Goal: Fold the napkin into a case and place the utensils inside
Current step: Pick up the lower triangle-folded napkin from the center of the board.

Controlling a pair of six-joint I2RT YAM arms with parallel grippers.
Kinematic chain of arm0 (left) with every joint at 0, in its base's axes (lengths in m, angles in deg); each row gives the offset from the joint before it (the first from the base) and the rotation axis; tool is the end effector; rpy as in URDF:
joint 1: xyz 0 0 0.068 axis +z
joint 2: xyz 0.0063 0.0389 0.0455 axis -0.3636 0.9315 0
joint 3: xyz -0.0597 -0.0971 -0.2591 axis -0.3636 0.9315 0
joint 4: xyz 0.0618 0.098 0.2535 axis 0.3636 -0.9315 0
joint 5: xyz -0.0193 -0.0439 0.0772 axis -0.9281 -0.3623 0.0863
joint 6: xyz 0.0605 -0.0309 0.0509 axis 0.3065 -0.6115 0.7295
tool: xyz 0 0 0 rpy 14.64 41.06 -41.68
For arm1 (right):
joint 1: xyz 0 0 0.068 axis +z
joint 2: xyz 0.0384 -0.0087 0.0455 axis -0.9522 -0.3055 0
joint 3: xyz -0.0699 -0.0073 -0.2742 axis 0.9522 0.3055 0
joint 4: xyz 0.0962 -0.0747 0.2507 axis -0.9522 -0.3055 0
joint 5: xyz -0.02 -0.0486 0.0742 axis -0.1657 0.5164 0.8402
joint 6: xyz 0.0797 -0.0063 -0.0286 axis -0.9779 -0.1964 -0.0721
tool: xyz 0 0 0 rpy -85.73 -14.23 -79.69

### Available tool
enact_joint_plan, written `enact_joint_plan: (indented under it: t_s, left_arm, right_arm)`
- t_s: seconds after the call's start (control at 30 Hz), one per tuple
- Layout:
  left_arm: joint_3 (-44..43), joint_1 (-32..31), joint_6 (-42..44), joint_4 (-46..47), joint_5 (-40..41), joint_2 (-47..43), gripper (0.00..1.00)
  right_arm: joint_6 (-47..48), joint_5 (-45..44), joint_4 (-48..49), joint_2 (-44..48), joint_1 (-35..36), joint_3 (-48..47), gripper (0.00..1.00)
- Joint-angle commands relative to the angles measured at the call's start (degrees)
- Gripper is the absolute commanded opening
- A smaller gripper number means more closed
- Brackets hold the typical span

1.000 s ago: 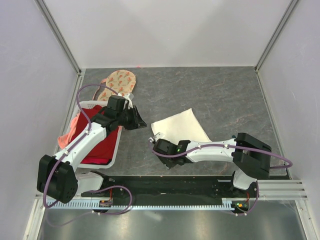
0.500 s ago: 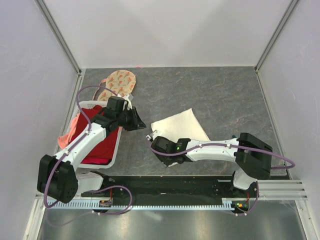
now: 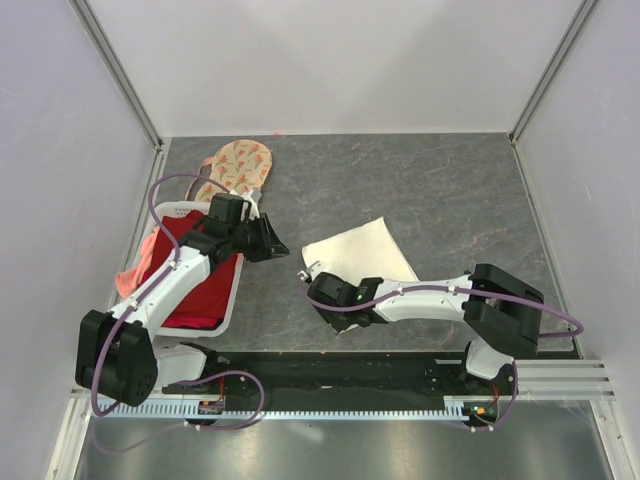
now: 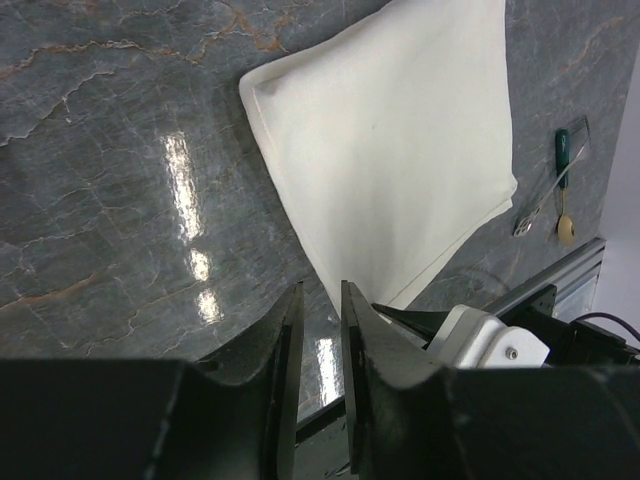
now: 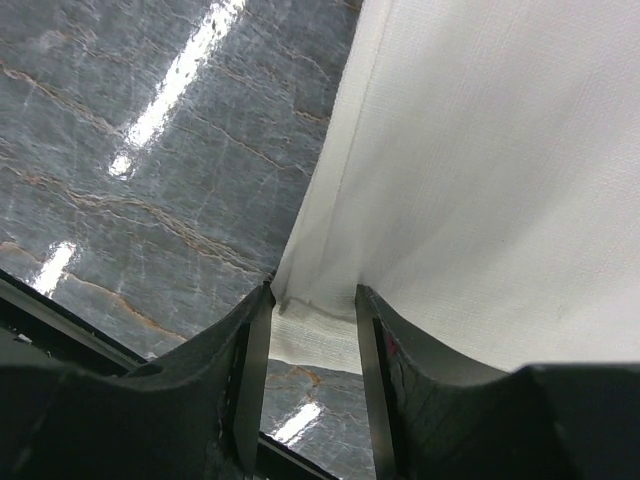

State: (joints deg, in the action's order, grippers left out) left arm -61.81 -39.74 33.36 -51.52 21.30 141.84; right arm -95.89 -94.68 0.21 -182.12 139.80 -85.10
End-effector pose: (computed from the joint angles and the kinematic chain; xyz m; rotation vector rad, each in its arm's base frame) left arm 0.2720 -0.1194 0.2215 -0.1319 2.4854 -0.8576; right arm 0.1465 0.3134 0.1246 -0.9221 2.4999 0.2421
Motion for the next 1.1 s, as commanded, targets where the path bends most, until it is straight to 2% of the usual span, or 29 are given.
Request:
enact_joint_plan:
  t_s: [0.0,0.13,0.23,0.3,0.37,0.5,0.63,0.77,0.9,1.07]
  left_arm:
    - [0.6,0.7,-1.6,2.6,-2.5,-1.0,0.29]
    - [1.0,1.0,-1.8,2.9,-3.4,-0.7,0.31]
    - [1.5,1.4,-2.0,3.0,-3.3,-1.1,0.34]
    - [2.0,1.7,-2.7,3.4,-3.2,-1.1,0.36]
    - [2.6,1.9,-3.5,4.4,-3.4,-1.2,0.41]
    - [4.0,2.3,-6.1,8.0,-6.1,0.3,0.54]
    - [4.8,2.4,-9.6,13.1,-9.3,4.2,0.68]
    - [5.7,2.4,-13.7,18.6,-11.0,7.9,0.73]
    - [4.4,2.2,-17.1,21.9,-12.3,12.7,0.77]
    - [1.7,1.9,-17.9,23.0,-10.6,15.6,0.77]
  right_arm:
    - [-1.3,1.5,1.6,-1.5,1.0,2.0,0.48]
    - [-1.8,-0.2,1.3,-2.4,1.1,2.5,0.48]
    - [-2.5,-3.1,0.7,-4.2,1.2,2.9,0.43]
    - [-2.8,-4.9,-0.1,-5.8,1.2,1.7,0.27]
    - [-3.4,-7.1,-1.7,-6.2,1.2,-1.1,0.17]
    - [-4.9,-6.1,-1.6,-2.5,0.8,-4.7,0.01]
    - [-6.5,-0.3,-0.2,2.2,-2.0,-5.8,0.0]
    - [-8.3,7.8,3.0,9.9,-6.8,-2.9,0.0]
    - [-8.9,15.4,5.2,13.7,-12.1,-0.5,0.0]
    - [-8.6,18.6,5.7,16.0,-15.7,1.4,0.0]
